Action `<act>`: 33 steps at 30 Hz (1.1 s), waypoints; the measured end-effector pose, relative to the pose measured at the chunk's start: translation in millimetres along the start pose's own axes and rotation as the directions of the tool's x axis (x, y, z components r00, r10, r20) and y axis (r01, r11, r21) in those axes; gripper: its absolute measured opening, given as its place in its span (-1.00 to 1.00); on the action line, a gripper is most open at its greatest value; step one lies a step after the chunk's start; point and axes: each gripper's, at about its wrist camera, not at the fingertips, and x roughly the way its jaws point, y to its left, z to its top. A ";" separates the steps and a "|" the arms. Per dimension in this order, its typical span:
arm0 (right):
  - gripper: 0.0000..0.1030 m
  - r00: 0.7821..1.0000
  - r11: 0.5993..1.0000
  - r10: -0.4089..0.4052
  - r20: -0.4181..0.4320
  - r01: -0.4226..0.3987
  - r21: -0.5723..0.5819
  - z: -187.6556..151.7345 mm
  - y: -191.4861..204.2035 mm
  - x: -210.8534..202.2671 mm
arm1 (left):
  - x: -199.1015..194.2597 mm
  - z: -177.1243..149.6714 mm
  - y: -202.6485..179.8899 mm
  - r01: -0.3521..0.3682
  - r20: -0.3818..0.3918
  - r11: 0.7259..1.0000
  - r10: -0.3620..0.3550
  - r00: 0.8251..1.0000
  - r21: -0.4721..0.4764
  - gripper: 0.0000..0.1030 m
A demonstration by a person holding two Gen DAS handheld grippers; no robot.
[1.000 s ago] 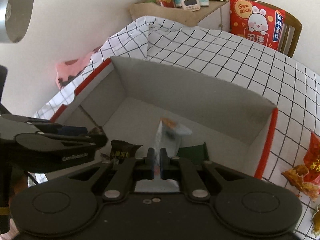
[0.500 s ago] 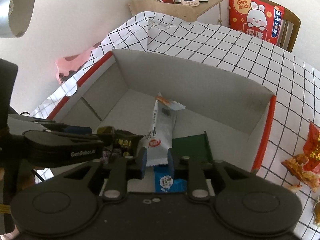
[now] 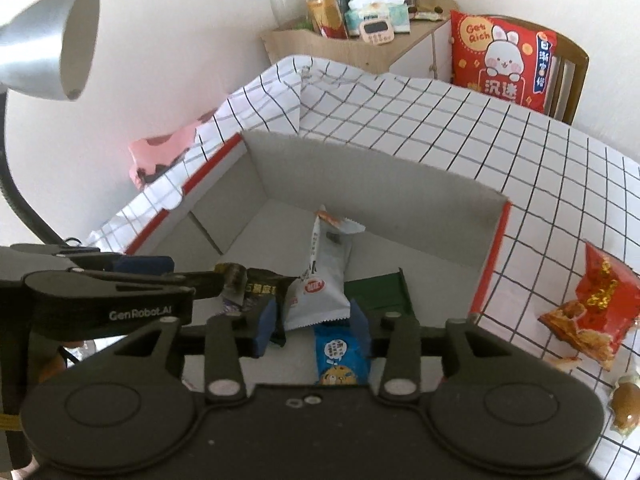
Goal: Organize snacks
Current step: 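Open the left tool dropping the brown candy while the right tool drops the white bar, then withdraw both tools from the box toward the red chip bags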
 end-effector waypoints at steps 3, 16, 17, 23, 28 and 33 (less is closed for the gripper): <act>-0.10 1.000 1.000 0.005 0.025 -0.005 0.005 -2.7 -2.2 -13.7 | -14.5 -1.3 -6.9 0.018 0.035 1.000 -0.018 0.999 0.005 -0.01; 0.18 0.992 0.999 0.034 0.122 -0.036 0.011 -18.8 -15.4 -73.9 | -65.9 -13.4 -44.0 0.083 0.136 0.995 -0.090 0.987 0.056 0.00; 0.21 0.991 0.999 0.035 0.130 -0.037 0.013 -21.5 -18.5 -79.5 | -69.6 -15.1 -47.6 0.092 0.142 0.994 -0.099 0.985 0.057 0.07; 0.30 0.985 0.999 0.028 0.169 -0.035 0.038 -38.3 -36.9 -109.4 | -85.7 -23.3 -75.2 0.118 0.182 0.990 -0.131 0.975 0.082 0.19; 0.50 0.976 0.998 0.011 0.216 -0.025 0.059 -51.2 -53.1 -133.6 | -91.8 -30.0 -103.0 0.149 0.194 0.981 -0.170 0.966 0.122 0.21; 0.63 0.969 0.995 -0.014 0.248 -0.010 0.095 -65.3 -74.8 -152.7 | -92.0 -35.8 -132.7 0.175 0.200 0.972 -0.204 0.958 0.154 0.28</act>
